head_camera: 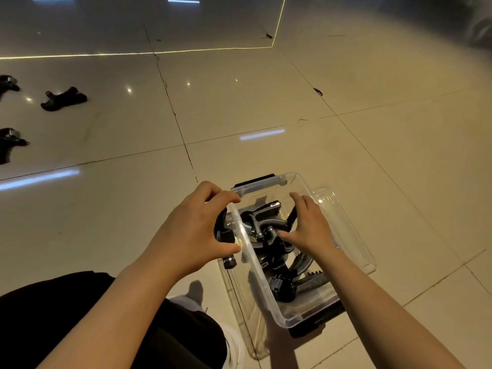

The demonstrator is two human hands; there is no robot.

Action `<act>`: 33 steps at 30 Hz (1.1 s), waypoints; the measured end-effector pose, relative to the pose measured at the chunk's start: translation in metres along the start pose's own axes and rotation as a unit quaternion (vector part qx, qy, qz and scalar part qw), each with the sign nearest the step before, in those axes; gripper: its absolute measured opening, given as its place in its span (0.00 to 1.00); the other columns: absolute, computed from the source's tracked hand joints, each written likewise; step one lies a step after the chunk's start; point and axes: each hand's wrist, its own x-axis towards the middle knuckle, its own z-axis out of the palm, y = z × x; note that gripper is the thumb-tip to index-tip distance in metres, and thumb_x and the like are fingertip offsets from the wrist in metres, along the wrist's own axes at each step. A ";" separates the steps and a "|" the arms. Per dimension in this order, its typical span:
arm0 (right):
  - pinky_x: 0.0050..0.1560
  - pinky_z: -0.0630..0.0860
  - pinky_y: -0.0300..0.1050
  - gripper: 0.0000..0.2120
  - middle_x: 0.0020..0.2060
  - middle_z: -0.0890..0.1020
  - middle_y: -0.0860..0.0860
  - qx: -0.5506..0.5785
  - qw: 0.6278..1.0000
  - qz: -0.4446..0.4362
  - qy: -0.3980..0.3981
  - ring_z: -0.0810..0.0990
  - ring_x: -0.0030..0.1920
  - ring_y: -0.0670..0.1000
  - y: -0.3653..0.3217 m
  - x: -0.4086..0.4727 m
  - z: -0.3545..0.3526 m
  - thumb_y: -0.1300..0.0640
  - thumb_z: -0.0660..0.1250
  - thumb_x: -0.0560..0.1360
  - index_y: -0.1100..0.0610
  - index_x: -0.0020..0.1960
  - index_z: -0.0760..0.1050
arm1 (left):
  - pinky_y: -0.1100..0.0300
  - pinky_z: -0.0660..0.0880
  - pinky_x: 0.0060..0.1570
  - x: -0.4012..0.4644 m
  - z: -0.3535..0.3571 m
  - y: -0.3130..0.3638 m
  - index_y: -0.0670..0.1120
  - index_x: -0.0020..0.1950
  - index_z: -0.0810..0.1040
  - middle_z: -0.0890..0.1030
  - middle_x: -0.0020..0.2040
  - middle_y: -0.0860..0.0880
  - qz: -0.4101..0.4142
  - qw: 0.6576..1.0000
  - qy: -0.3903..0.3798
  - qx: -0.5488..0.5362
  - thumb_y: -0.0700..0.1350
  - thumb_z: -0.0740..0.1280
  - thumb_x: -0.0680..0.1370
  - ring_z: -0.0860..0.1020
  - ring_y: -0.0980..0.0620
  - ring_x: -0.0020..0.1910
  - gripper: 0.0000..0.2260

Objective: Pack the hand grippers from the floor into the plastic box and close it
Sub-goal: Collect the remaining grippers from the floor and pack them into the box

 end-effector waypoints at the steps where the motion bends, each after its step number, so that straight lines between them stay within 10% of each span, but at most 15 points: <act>1: 0.59 0.69 0.45 0.44 0.67 0.66 0.52 0.020 1.000 0.021 0.003 0.67 0.65 0.53 0.001 0.002 -0.001 0.44 0.75 0.64 0.52 0.73 0.57 | 0.76 0.62 0.43 0.001 0.000 -0.002 0.57 0.67 0.67 0.65 0.56 0.58 -0.002 1.000 -0.003 0.004 0.56 0.75 0.65 0.68 0.58 0.53 0.33; 9: 0.58 0.70 0.45 0.44 0.64 0.65 0.54 0.084 0.983 0.157 0.040 0.65 0.64 0.54 -0.009 -0.009 0.026 0.37 0.74 0.62 0.55 0.69 0.63 | 0.67 0.69 0.48 0.009 0.004 -0.005 0.56 0.68 0.66 0.66 0.58 0.55 0.012 0.998 -0.031 0.055 0.57 0.74 0.65 0.66 0.58 0.53 0.34; 21: 0.61 0.70 0.54 0.46 0.67 0.66 0.55 -0.034 0.960 0.211 -0.182 0.72 0.63 0.57 -0.007 -0.057 0.065 0.26 0.62 0.64 0.53 0.71 0.59 | 0.66 0.71 0.48 0.020 0.008 -0.008 0.57 0.68 0.66 0.65 0.59 0.55 0.022 0.995 -0.061 0.072 0.58 0.74 0.66 0.66 0.57 0.54 0.33; 33: 0.60 0.73 0.54 0.35 0.69 0.64 0.57 -0.027 0.963 0.130 -0.234 0.68 0.65 0.59 0.014 0.015 0.074 0.41 0.70 0.70 0.52 0.71 0.61 | 0.66 0.71 0.49 0.017 0.012 -0.019 0.56 0.67 0.67 0.66 0.60 0.53 -0.006 0.995 -0.069 0.070 0.58 0.74 0.66 0.68 0.56 0.55 0.32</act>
